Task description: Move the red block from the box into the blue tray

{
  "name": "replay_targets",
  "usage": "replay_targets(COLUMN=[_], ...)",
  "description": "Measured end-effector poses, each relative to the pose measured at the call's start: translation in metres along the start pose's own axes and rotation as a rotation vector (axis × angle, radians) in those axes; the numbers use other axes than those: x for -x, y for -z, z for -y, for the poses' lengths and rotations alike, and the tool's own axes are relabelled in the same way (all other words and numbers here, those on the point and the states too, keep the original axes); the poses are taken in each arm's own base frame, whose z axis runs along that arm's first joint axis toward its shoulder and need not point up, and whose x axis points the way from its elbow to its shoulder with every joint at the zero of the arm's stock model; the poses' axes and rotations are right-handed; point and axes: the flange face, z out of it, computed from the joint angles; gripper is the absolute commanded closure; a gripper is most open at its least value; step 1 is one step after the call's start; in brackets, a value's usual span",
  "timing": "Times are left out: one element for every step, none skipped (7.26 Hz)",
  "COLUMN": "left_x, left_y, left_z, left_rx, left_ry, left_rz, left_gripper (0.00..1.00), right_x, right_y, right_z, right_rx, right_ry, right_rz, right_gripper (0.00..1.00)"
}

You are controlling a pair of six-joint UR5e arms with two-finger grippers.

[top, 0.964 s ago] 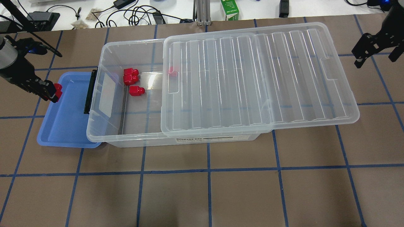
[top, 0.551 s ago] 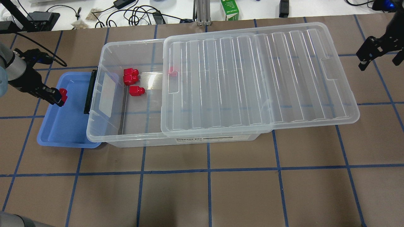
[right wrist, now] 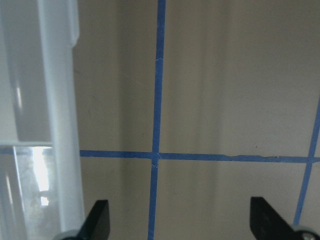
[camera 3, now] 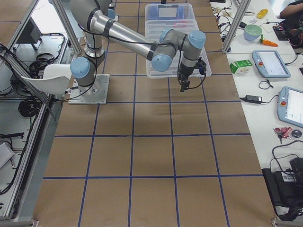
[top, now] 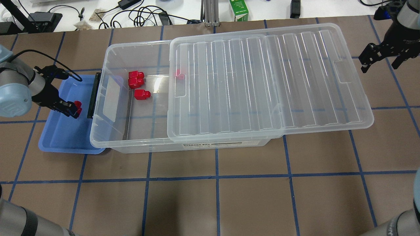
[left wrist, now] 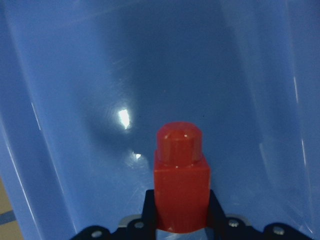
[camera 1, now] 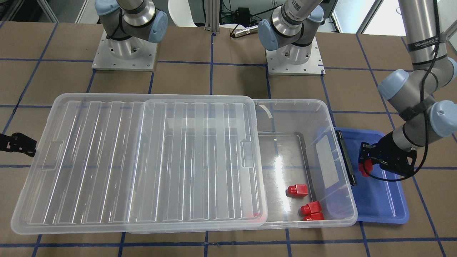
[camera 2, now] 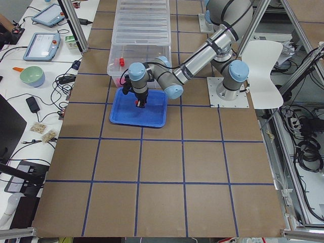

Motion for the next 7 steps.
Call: replay_targets(left_x=[0.004, 0.007, 0.008, 0.004, -0.004, -0.016, -0.032], left_y=[-0.006, -0.005, 0.001, 0.011, 0.025, 0.048, 0.077], left_z=[0.003, 0.006, 0.007, 0.007, 0.007, 0.007, 0.008], left_rx=[-0.01, -0.021, -0.029, -0.03, -0.02, -0.006, 0.008], left_ry=[-0.003, -0.004, -0.005, -0.006, 0.001, 0.02, 0.041], left_rz=[0.014, 0.03, 0.042, 0.045, 0.037, 0.024, 0.013], left_gripper=[0.19, 0.19, 0.19, 0.19, 0.19, 0.19, 0.19], right_x=[0.004, 0.006, 0.007, 0.008, 0.014, 0.025, 0.041], right_y=[0.0, -0.001, -0.001, 0.0, 0.001, 0.002, 0.003], right_z=[0.001, 0.002, 0.002, 0.003, 0.004, 0.006, 0.009], right_rx=[-0.002, -0.003, -0.003, -0.005, -0.007, -0.008, -0.009], right_ry=[0.006, 0.008, 0.01, 0.012, 0.019, 0.019, 0.004], right_rz=[0.005, 0.007, 0.008, 0.008, 0.009, 0.008, 0.006], right_gripper=[0.0, 0.0, 0.0, 0.0, 0.0, 0.0, 0.0])
